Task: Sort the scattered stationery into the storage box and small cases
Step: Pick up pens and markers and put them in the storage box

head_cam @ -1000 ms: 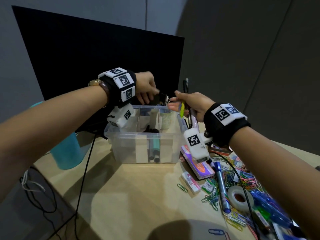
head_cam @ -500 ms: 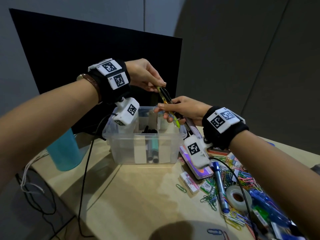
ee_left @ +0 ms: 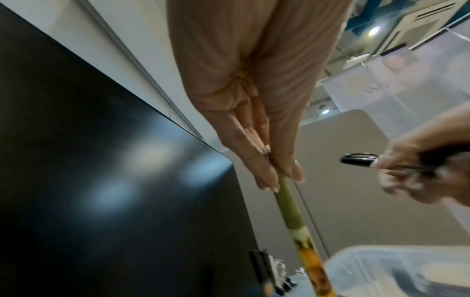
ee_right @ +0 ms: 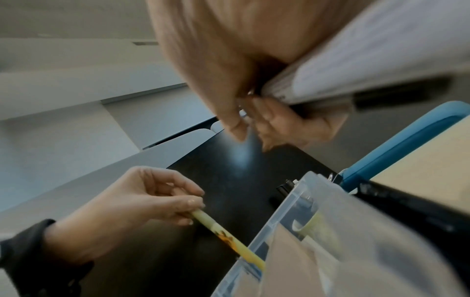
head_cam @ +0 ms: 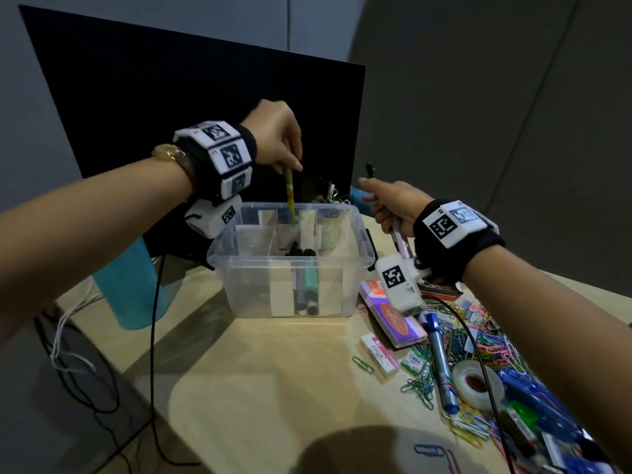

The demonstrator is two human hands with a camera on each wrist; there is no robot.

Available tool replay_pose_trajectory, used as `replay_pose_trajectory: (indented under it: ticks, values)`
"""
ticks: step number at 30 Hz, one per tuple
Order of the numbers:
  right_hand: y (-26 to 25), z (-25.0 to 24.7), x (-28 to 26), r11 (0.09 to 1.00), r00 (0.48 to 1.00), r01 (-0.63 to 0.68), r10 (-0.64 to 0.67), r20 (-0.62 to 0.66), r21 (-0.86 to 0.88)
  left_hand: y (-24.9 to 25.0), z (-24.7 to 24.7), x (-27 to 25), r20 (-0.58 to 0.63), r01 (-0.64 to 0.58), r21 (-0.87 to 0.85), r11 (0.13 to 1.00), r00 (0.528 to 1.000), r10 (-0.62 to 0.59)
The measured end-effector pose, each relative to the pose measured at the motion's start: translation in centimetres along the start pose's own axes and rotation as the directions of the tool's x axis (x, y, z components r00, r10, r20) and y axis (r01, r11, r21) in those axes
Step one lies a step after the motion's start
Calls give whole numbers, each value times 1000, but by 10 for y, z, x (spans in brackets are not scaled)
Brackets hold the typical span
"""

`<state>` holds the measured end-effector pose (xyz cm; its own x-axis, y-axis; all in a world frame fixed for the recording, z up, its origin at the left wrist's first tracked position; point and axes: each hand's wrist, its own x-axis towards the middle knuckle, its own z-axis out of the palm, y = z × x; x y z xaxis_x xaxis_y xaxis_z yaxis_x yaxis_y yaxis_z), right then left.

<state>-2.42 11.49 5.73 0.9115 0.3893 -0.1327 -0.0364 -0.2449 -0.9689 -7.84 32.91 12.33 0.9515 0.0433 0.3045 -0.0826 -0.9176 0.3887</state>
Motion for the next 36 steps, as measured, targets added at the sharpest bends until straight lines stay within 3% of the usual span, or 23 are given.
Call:
replay_pose_trajectory:
  ticks: [4, 8, 10, 12, 13, 14, 18, 21, 24, 27, 30, 36]
  values:
    - [-4, 2, 7, 966, 996, -13, 36, -86, 257, 8, 22, -4, 90, -40, 129, 991, 996, 28]
    - [-5, 5, 10, 932, 994, 32, 8, -108, 361, 14, 39, -9, 203, -34, 262, 965, 979, -21]
    - [-5, 8, 10, 899, 994, 72, -29, -107, 431, 13, 43, -13, 379, 32, 229, 973, 918, -120]
    - [-4, 8, 9, 839, 997, 75, -53, -57, 539, 11, 45, -16, 562, 163, 168, 972, 795, -230]
    - [-3, 8, 9, 806, 998, 66, -59, -30, 588, 11, 45, -17, 604, 221, 122, 968, 757, -249]
    - [-3, 8, 9, 778, 998, 60, -69, -10, 625, 11, 45, -18, 608, 263, 63, 963, 755, -246]
    - [-3, 15, 12, 699, 988, 98, -153, 15, 709, 20, 38, -19, 532, 365, -245, 898, 825, -191]
    - [-4, 21, 13, 666, 973, 122, -227, 43, 736, 25, 34, -22, 585, 386, -358, 850, 802, -118]
    - [-6, 25, 13, 677, 959, 115, -265, 96, 727, 28, 35, -24, 575, 396, -426, 813, 813, -93]
    - [-9, 31, 10, 699, 967, 77, -227, 119, 711, 29, 38, -27, 512, 438, -533, 724, 848, -135]
    - [-12, 38, 9, 735, 975, 18, -164, 152, 678, 30, 40, -30, 442, 432, -565, 703, 878, -185]
    - [-19, 54, 5, 817, 977, -72, -58, 206, 572, 32, 39, -37, 449, 473, -568, 674, 864, -228]
